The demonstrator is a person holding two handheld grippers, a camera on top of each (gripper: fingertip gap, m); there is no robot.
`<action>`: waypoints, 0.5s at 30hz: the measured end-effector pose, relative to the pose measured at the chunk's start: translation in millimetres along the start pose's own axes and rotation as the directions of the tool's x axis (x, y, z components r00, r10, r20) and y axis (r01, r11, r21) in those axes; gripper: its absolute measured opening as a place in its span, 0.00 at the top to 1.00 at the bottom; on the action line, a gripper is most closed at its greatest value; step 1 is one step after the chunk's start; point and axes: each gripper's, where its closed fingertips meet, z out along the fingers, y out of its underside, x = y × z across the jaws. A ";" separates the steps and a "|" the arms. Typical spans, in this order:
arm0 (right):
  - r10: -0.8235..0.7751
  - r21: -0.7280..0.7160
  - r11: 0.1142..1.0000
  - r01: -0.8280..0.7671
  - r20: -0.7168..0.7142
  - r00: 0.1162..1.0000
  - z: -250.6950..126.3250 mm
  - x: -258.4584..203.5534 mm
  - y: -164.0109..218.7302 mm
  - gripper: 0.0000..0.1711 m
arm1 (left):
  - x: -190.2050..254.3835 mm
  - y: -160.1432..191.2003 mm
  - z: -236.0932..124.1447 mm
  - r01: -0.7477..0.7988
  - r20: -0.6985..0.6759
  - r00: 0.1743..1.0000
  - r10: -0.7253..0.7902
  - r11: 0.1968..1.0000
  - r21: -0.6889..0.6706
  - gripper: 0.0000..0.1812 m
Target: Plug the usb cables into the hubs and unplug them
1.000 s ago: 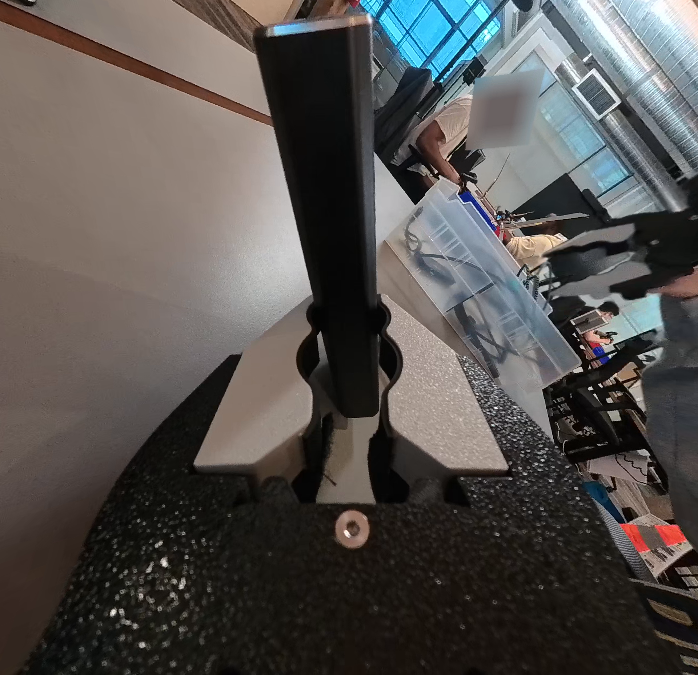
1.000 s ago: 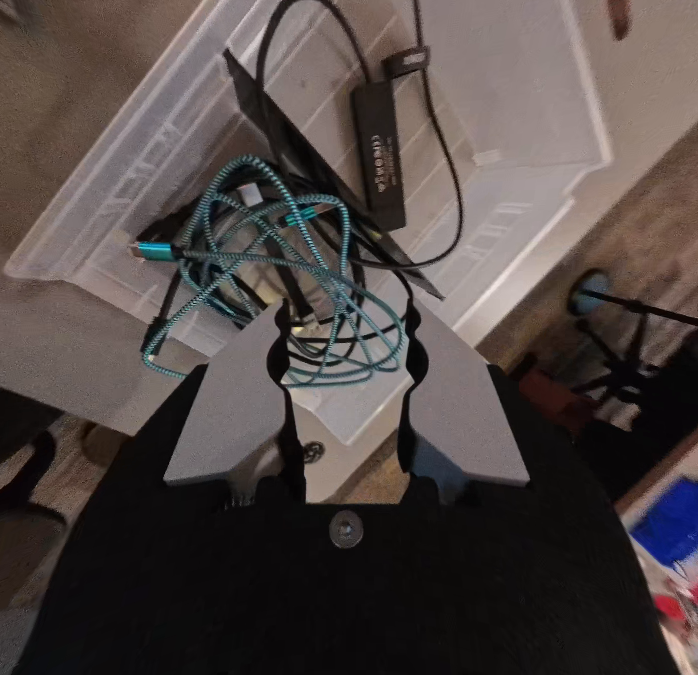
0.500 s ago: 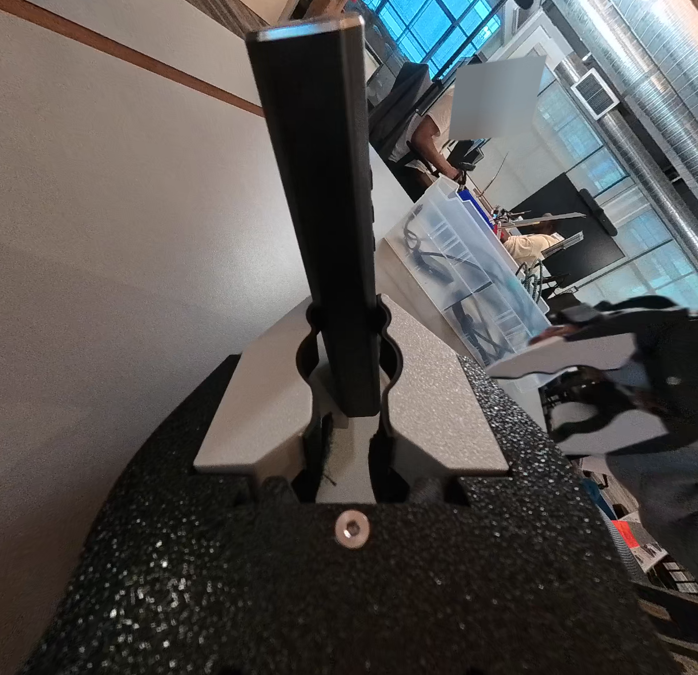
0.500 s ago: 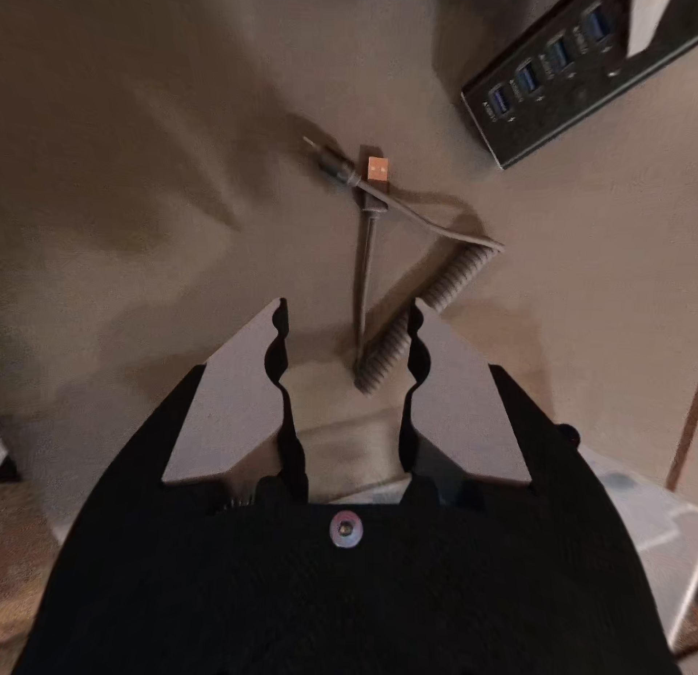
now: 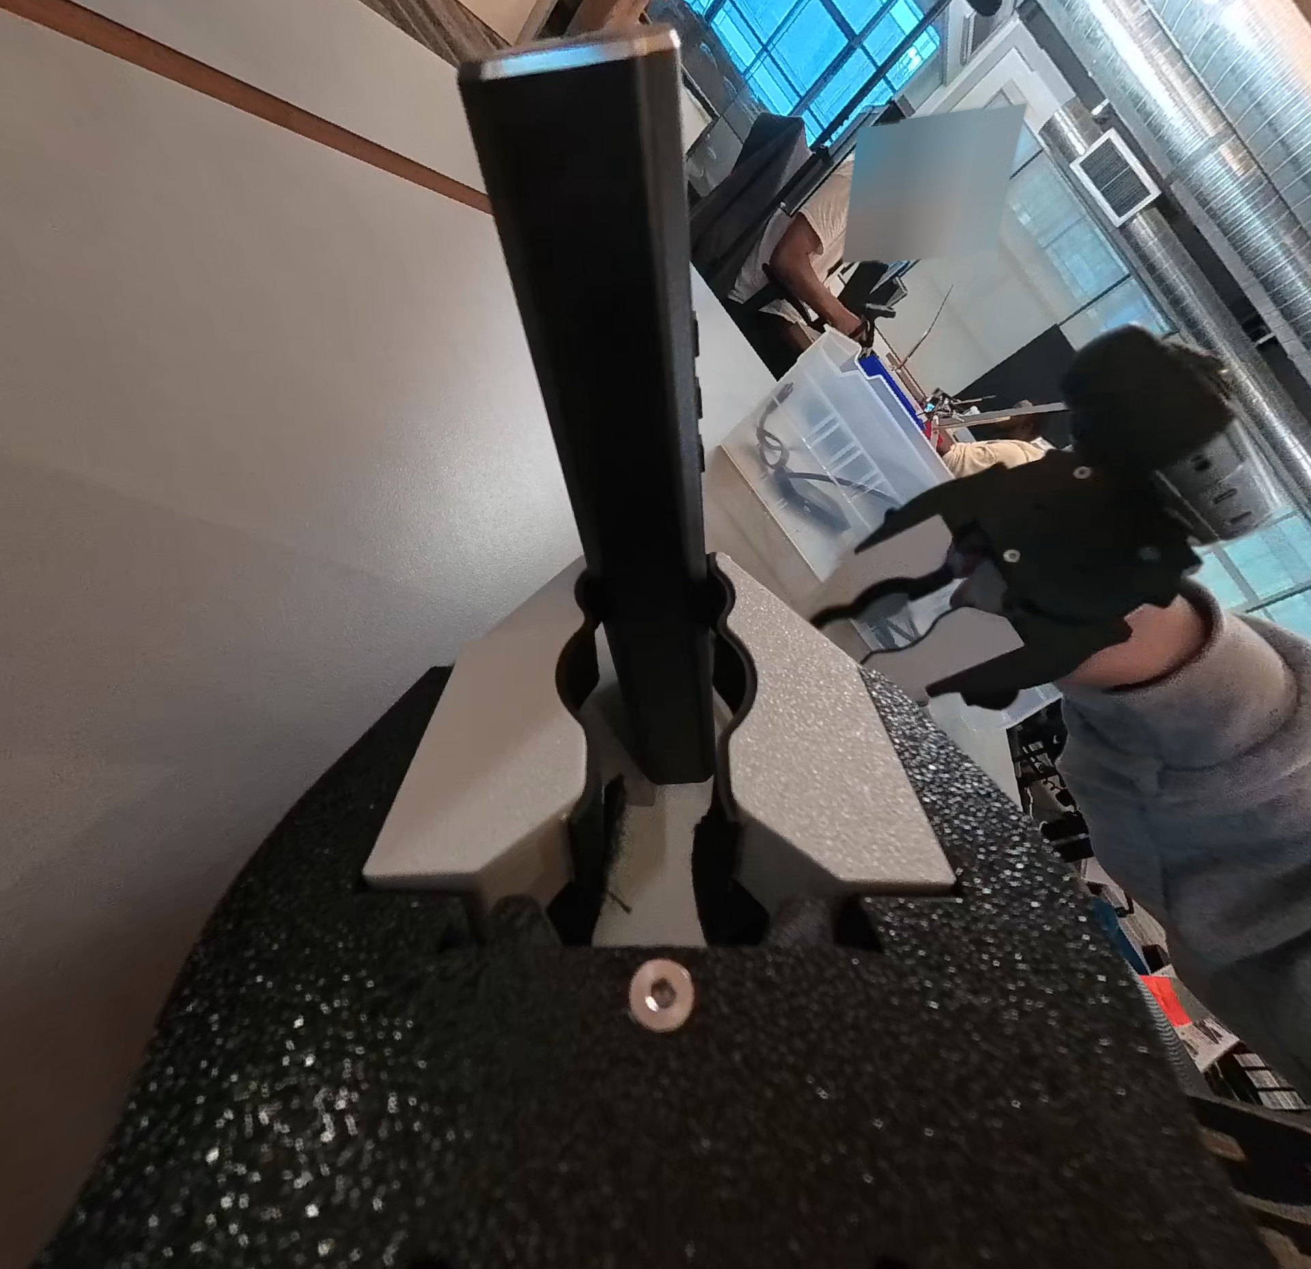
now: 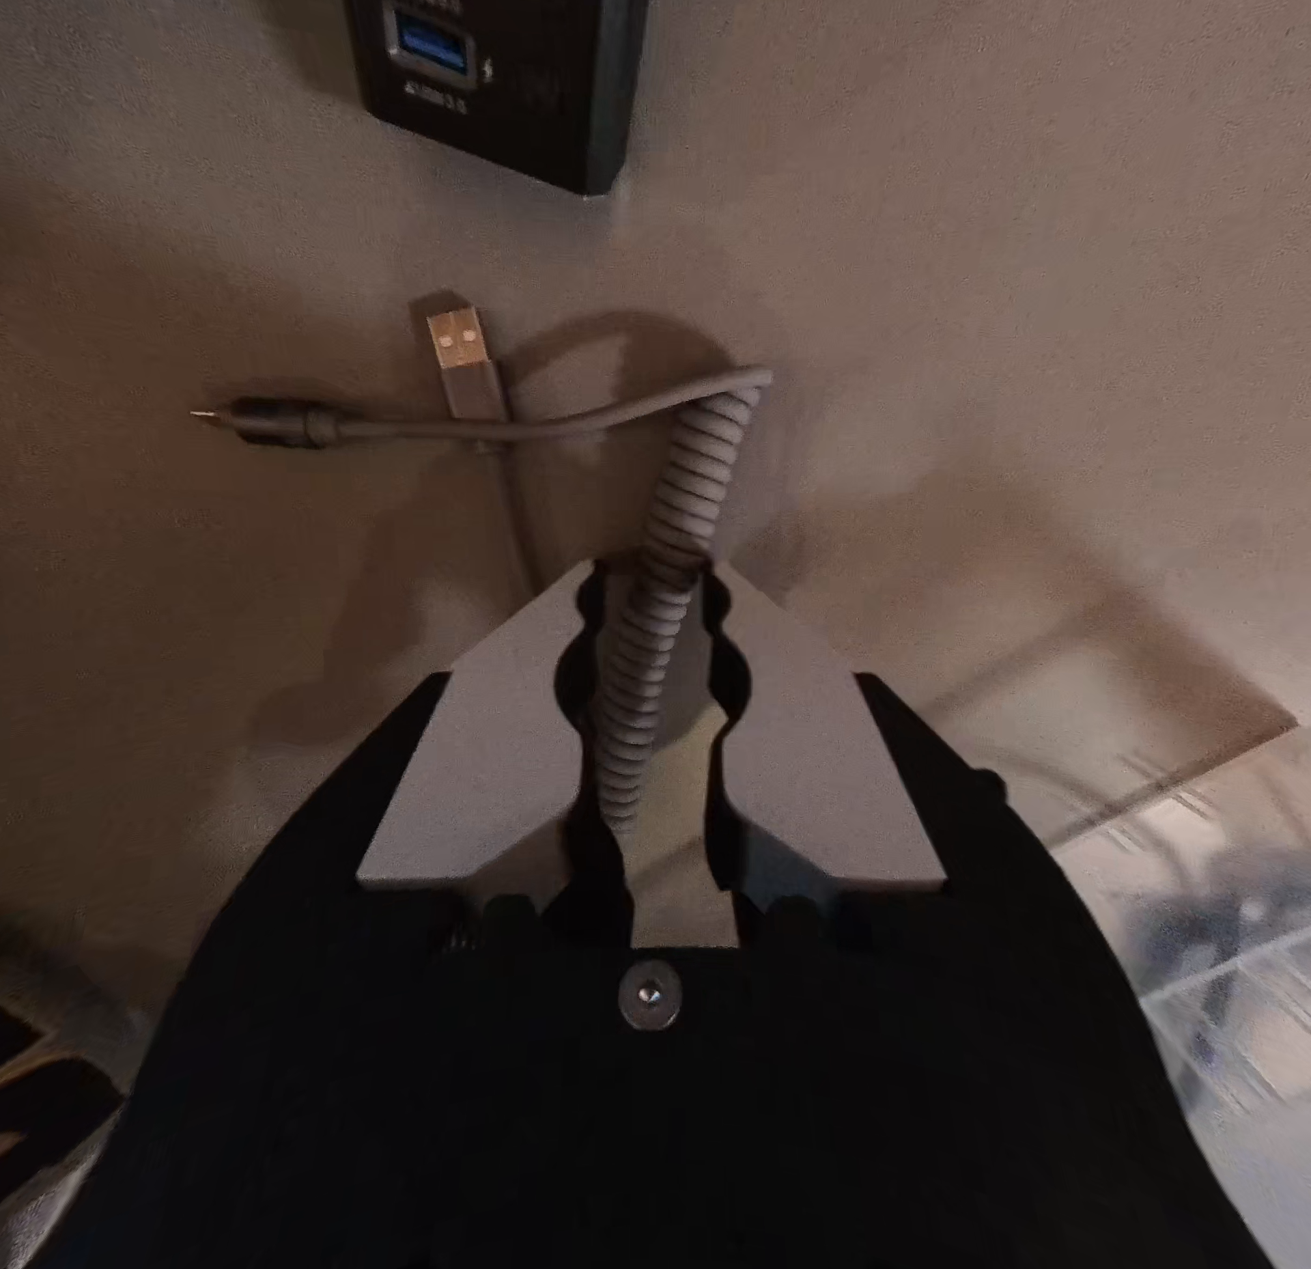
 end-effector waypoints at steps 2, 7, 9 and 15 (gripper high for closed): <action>-0.058 -0.003 0.998 0.058 0.006 0.998 -0.5 -3.6 0.6 0.92 | 0.1 0.2 0.0 -0.001 -0.001 1.000 0.001 1.000 -0.001 0.86; -0.231 0.183 0.947 0.264 -0.184 0.955 -57.7 -21.1 -8.1 0.94 | 0.5 0.3 -0.1 -0.001 -0.003 1.000 0.001 1.000 -0.002 0.85; -0.246 0.268 0.905 0.332 -0.306 0.920 -103.4 -26.0 -4.3 0.94 | 0.4 0.3 0.1 0.000 -0.003 1.000 0.000 1.000 -0.002 0.85; -0.082 0.346 0.861 0.372 -0.628 0.774 -238.6 14.1 47.8 0.95 | 0.4 0.2 0.0 0.002 -0.004 1.000 -0.002 1.000 -0.002 0.85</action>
